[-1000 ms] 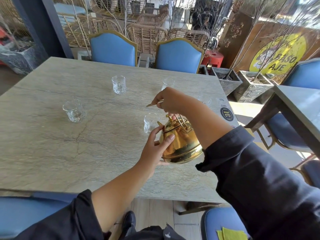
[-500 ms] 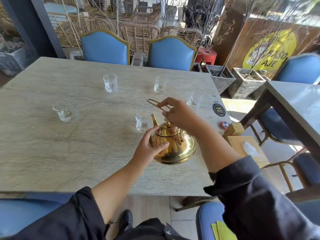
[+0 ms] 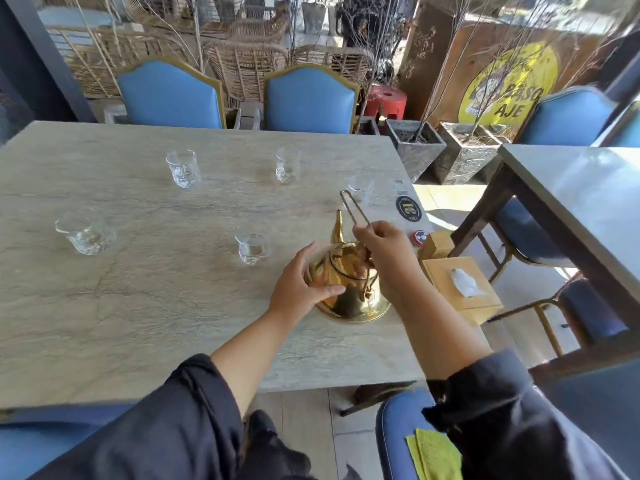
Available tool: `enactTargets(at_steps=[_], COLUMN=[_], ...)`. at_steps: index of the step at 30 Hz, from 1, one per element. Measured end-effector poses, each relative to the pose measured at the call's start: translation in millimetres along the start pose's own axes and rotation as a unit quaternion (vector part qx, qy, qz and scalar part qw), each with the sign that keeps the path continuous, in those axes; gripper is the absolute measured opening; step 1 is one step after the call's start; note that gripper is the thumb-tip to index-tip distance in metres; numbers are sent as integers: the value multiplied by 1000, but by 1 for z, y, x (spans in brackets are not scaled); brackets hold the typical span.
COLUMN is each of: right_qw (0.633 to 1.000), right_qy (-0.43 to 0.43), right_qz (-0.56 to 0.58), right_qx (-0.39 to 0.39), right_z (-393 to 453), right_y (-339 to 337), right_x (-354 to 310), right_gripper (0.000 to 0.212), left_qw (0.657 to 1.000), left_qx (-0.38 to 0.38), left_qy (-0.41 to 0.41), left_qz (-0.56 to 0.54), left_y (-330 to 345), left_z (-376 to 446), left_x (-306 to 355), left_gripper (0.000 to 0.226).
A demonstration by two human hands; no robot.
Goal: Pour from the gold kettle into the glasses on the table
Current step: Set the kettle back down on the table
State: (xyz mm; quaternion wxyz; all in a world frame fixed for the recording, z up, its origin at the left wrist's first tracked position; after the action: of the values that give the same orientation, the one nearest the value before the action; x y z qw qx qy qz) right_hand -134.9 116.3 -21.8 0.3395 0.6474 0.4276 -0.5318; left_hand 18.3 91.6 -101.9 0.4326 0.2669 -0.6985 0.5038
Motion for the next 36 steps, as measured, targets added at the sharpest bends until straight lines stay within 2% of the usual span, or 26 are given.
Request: enactTargets(at_steps=[4,8,13,25,32,36], right_qw=[996,996,992,994,995,993], right_qy=[12,2,-2,-6,-5,-4], right_qz=[51,42,65,43,-14,-69], right_qx=[70,84,107,102,95,96], right_z=[14,25,35,41,39,33], right_y=[-21,-36,-49,-38,-35,-34], right_x=[10,12,17,27,22,16], right_gripper=[21,24,28,28,24,21], left_qw=[999,996,995,995,992,987], left_qx=[-13,-39,-28,-18,-47,-76], left_qy=[-4,5,-4,-7,-1,-13], left_qz=[40,74,95,98,120,142], left_y=[22,46,57,58,54,47], left_z=[22,40,57,59,55,48], left_x=[10,20,21,8,14,16], left_gripper=[90,84,82,80,77,66])
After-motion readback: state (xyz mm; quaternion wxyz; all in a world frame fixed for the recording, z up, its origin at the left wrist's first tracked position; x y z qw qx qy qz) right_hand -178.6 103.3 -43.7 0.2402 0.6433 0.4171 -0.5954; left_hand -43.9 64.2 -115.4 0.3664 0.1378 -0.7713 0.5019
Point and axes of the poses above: each hand's wrist, its own z-axis towards the middle knuckle, its own y-axis out of the palm, x = y × z, the point moved 4 cm from there along z, towards the middle knuckle, and after that the axes turned 9 degrees about z, right-handed, at the moved point
